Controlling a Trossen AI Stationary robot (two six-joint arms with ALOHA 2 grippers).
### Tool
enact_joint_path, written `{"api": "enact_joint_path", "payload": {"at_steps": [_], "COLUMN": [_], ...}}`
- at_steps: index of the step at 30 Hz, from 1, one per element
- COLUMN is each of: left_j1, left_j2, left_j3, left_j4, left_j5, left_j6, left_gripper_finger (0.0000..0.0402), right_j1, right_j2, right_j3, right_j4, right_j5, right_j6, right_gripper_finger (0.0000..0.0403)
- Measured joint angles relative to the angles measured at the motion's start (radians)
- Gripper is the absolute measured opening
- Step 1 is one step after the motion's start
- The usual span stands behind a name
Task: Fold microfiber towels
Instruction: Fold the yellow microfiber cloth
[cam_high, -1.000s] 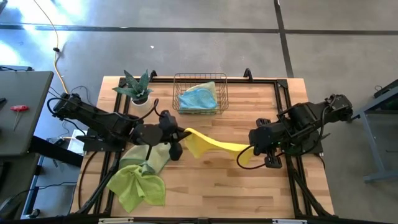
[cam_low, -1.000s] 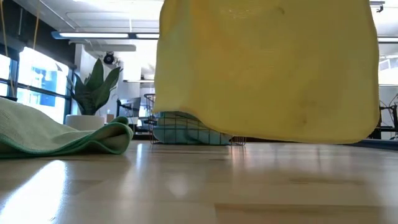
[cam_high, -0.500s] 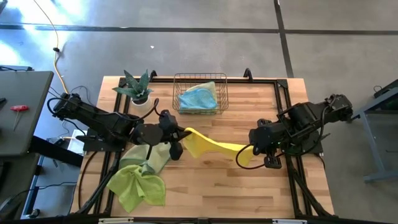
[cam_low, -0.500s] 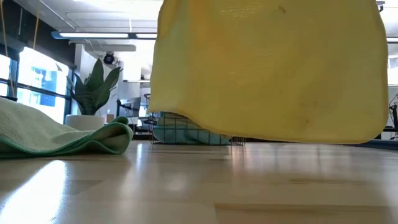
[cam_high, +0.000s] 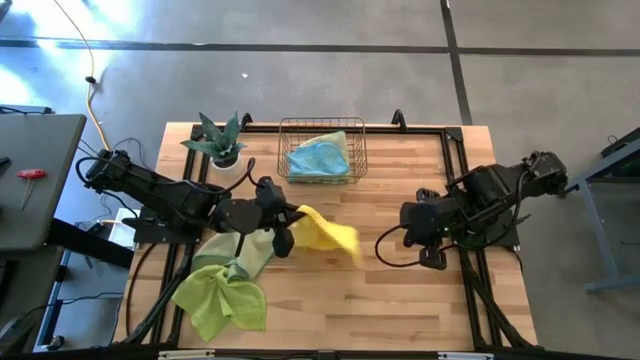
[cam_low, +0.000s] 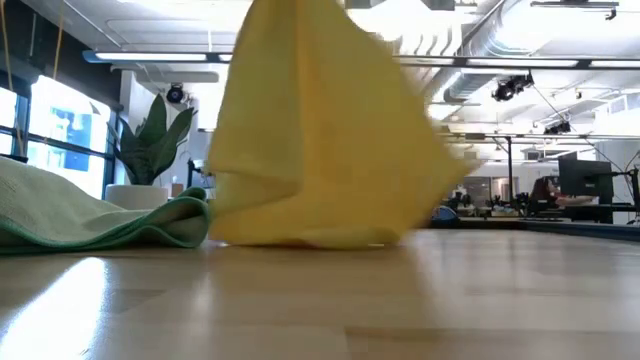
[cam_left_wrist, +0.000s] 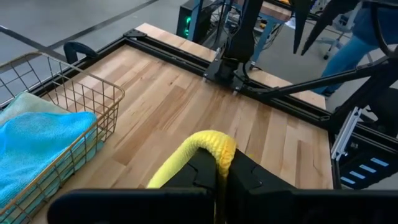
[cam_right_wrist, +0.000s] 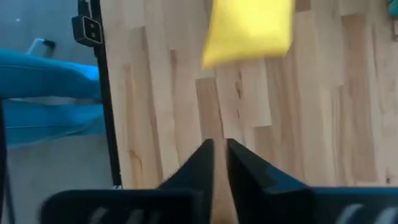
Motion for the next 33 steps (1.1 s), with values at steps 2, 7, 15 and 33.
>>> {"api": "enact_joint_path", "payload": {"at_steps": [2, 7, 15, 33], "left_j1": [0.0, 0.0, 0.0, -0.001], "left_j2": [0.0, 0.0, 0.001, 0.001], "left_j3": [0.0, 0.0, 0.0, 0.0], "left_j4": [0.0, 0.0, 0.001, -0.024], "left_j5": [0.0, 0.0, 0.001, 0.132], "left_j6": [0.0, 0.0, -0.018, 0.0], "left_gripper_finger": [0.0, 0.0, 0.0, 0.0], "right_j1": [0.003, 0.003, 0.019, 0.023], "right_j2": [0.0, 0.016, 0.128, 0.316], "right_j3": [0.0, 0.0, -0.001, -0.001], "right_j4": [0.001, 0.051, 0.205, 0.66], "right_j5": [0.03, 0.172, 0.35, 0.656], "right_j6": [-0.001, 0.088, 0.034, 0.0], "right_gripper_finger": [0.0008, 0.0062, 0.0185, 0.0181]}}
